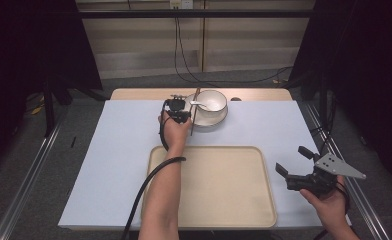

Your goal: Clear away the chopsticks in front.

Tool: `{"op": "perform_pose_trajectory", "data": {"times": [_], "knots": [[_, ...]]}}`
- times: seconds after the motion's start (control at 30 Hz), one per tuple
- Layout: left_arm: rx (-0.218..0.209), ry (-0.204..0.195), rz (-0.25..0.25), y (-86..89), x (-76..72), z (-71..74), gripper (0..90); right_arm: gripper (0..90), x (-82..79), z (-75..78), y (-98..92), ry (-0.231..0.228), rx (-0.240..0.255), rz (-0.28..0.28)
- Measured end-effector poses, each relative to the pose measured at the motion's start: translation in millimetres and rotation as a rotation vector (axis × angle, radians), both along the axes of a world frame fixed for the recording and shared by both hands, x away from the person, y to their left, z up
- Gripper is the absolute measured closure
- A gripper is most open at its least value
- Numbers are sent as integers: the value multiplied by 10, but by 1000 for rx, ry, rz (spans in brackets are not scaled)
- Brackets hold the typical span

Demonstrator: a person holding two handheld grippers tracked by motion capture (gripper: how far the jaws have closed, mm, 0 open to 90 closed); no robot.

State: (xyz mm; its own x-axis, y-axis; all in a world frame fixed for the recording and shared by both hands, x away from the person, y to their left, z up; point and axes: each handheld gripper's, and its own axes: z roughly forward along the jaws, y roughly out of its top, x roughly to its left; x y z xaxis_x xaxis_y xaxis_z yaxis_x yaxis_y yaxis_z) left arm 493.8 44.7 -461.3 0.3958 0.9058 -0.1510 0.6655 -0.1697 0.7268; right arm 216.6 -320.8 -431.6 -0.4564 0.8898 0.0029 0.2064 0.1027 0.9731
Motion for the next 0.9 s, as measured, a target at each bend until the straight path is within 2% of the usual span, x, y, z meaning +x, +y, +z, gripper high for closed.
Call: {"op": "perform_pose_trajectory", "data": {"times": [0.17, 0.23, 0.3, 0.4, 0.5, 0.57, 0.6, 0.7, 0.73, 0.83, 0.9], "knots": [[6, -9, 37, -4, -34, 31, 858, 20, 4, -1, -21, -4, 3, -4], [13, -1, 31, 18, -44, 46, 859, 20, 7, -2, -31, 0, 7, -6], [-17, -3, 71, 62, -88, 69, 859, 20, 9, -5, -37, 8, 11, -7], [-36, 11, 74, 113, -121, 83, 860, 20, 17, -7, -45, 6, 18, -12], [-101, 11, 89, 208, -221, 105, 860, 20, 18, -5, -48, 4, 14, -22], [-101, 9, 83, 236, -240, 108, 860, 20, 19, -5, -47, 4, 15, -22], [-123, 6, 96, 251, -269, 112, 860, 20, 19, -5, -39, 8, 22, -19], [-160, 5, 88, 372, -394, 139, 860, 20, 21, -8, -29, 11, 13, -17], [-152, 0, 92, 397, -415, 141, 860, 20, 25, -10, -23, 11, 8, -15], [-182, 9, 102, 459, -471, 150, 860, 20, 26, -10, -16, 10, 8, -14], [-188, 0, 114, 546, -567, 175, 860, 20, 22, -6, -23, 9, 9, -15]]}}
